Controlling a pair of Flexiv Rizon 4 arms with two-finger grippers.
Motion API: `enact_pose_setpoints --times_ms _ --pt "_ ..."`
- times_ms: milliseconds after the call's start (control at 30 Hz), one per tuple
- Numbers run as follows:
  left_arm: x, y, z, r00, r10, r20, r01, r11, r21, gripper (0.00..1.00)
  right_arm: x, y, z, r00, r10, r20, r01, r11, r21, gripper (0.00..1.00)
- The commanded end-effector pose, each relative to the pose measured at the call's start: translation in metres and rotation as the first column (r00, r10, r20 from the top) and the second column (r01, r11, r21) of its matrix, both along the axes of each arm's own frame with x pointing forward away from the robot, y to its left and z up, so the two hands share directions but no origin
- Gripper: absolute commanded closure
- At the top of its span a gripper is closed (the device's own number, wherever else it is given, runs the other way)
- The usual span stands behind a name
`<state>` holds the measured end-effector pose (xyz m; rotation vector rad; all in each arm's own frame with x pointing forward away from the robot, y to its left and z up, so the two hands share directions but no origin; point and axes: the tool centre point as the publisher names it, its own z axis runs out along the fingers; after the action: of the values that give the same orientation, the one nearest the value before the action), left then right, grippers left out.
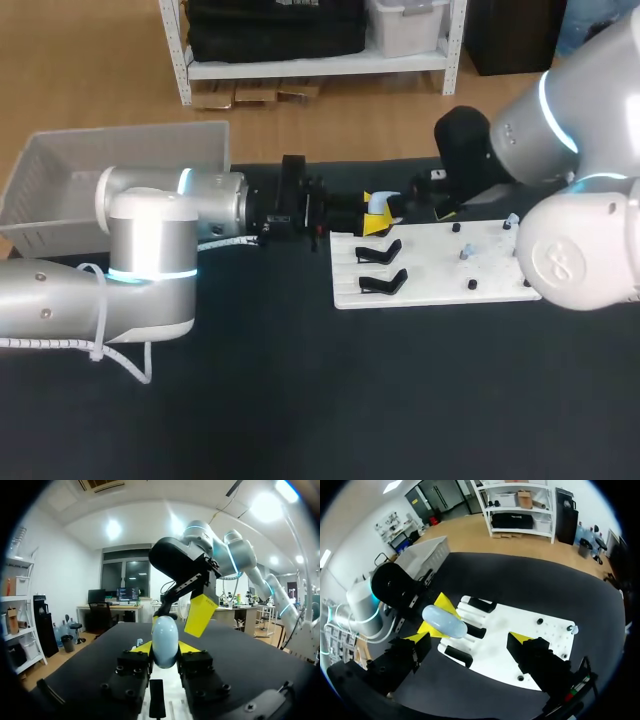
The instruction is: Pick up each earbud case from the left stands, insert the matching earbuds, close the lid, and place the case in the box.
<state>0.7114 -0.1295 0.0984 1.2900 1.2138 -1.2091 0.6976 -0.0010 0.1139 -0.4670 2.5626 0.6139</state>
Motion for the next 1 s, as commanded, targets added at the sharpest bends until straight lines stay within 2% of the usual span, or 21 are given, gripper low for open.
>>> enact_pose_setpoints --times_ms 33,567,833,1000 --pt "0.0 0.0 -0.001 1.0 0.002 0.003 -0.002 1.0 -0.004 1.0 0.003 0.002 0.001 1.0 -0.009 0.001 0.009 1.0 -0.005 0.0" --pt "0.0 0.0 -0.001 1.0 0.002 0.003 -0.002 1.0 -0.004 1.0 0.011 -0.004 0.005 0.999 -0.038 0.012 0.038 0.999 -0.014 0.0" --pt "0.0 0.0 -0.001 1.0 0.002 0.003 -0.002 1.0 -0.004 1.0 0.021 -0.013 0.029 0.997 -0.05 0.063 0.05 0.999 0.002 0.0" --pt "0.0 0.0 -0.001 1.0 0.002 0.003 -0.002 1.0 -0.004 1.0 0.024 -0.037 0.041 0.993 -0.049 0.111 0.057 0.996 -0.074 0.0"
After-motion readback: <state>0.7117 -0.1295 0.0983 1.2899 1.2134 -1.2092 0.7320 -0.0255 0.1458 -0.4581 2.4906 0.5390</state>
